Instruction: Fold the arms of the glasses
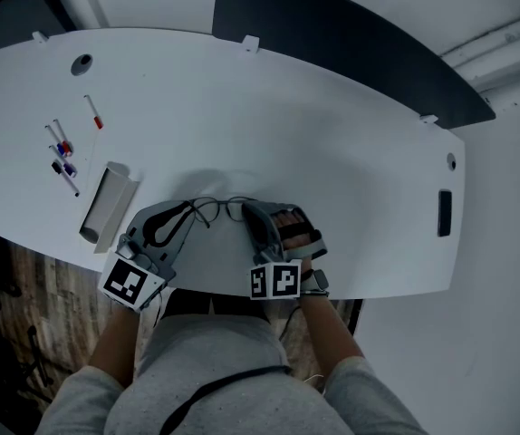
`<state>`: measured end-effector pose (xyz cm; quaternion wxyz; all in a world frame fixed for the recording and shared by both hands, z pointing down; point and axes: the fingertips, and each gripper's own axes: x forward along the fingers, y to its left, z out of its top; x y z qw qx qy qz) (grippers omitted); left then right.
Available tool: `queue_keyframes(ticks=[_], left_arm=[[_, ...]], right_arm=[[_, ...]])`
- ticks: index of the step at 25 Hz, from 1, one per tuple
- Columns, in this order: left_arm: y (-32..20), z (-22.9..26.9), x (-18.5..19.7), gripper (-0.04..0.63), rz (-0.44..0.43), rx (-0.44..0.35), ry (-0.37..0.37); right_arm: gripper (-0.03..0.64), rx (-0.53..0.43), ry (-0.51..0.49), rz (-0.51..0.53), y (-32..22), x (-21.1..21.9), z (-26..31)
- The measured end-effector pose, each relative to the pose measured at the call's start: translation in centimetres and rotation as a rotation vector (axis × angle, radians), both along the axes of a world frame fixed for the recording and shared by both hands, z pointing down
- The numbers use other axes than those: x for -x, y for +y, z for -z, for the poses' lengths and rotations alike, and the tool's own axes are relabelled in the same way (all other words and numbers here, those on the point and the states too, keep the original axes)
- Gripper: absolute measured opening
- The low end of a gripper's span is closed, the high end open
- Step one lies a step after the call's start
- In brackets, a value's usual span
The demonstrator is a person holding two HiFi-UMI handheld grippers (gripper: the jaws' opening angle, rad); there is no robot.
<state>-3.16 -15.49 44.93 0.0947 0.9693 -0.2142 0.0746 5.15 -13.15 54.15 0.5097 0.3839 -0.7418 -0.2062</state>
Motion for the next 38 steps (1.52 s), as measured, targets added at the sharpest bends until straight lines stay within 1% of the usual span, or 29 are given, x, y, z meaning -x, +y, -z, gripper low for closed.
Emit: queue_keyframes(ticks=[17, 24, 29, 31, 36, 37, 38], left_arm=[[-0.4, -1.2, -1.4, 0.048, -0.066, 0.005, -0.027], [-0.1, -1.5, -2.7, 0.043, -0.097, 0.019, -0.018], [-0.1, -1.9, -3.3, 0.040, -0.091, 0.045, -0.009], [-0.2, -2.1, -3.4, 0.038, -0.083, 0.047, -0.012], [-0.5, -2.4, -3.5, 0.034, -0.076, 0.048, -0.018], [-0.5, -2.5, -3.5, 0.034, -0.078, 0.044, -0.020], [-0.5, -2.5, -3.6, 0.032, -0.079, 0.042, -0.022]], right_arm=[[0.029, 0.005, -0.010, 0.014, -0.6, 0.2, 0.1], [0.029, 0.004, -0.020, 0.025, -0.5, 0.2, 0.1], [0.029, 0.002, -0.033, 0.029, -0.6, 0.1, 0.2], [0.029, 0.009, -0.084, 0.011, -0.5, 0.0, 0.3], [0.031, 0.077, -0.362, -0.081, -0.3, -0.9, 1.5], [0.042, 0.095, -0.404, -0.090, -0.1, -1.1, 1.5], [0.084, 0.111, -0.439, -0.096, 0.0, -1.3, 1.6]])
